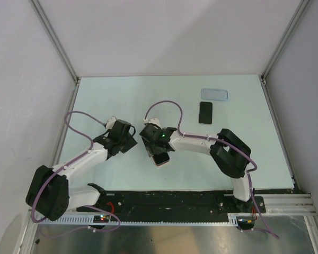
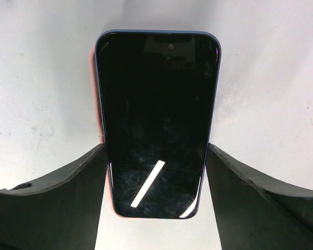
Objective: Put the phone into the phone case
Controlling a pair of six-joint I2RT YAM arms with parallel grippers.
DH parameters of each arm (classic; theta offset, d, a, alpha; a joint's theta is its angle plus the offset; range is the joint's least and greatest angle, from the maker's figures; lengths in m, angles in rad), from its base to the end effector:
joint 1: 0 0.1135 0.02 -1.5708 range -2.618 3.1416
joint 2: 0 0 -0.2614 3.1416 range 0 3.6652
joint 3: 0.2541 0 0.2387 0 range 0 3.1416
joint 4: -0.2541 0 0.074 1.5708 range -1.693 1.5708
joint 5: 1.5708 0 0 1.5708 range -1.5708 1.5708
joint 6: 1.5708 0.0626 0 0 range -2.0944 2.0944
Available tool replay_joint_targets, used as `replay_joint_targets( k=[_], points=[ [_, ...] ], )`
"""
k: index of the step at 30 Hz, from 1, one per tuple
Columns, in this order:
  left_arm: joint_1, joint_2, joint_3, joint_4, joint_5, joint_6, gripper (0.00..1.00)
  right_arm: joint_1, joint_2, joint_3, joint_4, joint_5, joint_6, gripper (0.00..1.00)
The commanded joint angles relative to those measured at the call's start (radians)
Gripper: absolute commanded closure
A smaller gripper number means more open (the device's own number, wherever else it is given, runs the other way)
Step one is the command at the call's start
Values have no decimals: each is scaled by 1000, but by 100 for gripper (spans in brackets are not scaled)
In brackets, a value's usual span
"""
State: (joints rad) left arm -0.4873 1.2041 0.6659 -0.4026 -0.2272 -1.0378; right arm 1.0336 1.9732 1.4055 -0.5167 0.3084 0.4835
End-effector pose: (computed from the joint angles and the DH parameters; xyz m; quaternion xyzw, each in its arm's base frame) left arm 0.2142 -0.0976 0.1815 -0.2905 0.8996 -0.1347 0.2970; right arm 0.2271 0.3442 0.1622 -0.2249 0.9331 0.0555 0.2753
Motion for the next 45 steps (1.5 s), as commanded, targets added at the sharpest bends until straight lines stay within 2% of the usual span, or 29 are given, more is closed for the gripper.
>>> replay_joint_targets(
  k=[1, 11, 20, 26, 33, 38, 45],
  points=[
    [7, -34, -8, 22, -4, 18, 59, 25, -32, 4, 56, 46, 36, 40],
    [7, -34, -13, 29, 8, 19, 59, 29, -42, -21, 62, 53, 52, 19],
    [4, -32, -16, 40, 37, 31, 59, 14, -85, -76, 92, 55, 34, 13],
    [-42, -56, -45, 59, 91, 54, 59, -21, -170, -115, 135, -50, 28, 11],
    [-182, -57, -64, 86, 111, 26, 67, -94, -269, -184, 162, -181, 56, 10],
    [-255, -32, -57, 108, 135, 4, 76, -157, -336, -301, 213, -263, 101, 18],
    [-309, 5, -62, 111, 135, -45, 79, -181, -359, -391, 263, -339, 115, 25]
  ],
)
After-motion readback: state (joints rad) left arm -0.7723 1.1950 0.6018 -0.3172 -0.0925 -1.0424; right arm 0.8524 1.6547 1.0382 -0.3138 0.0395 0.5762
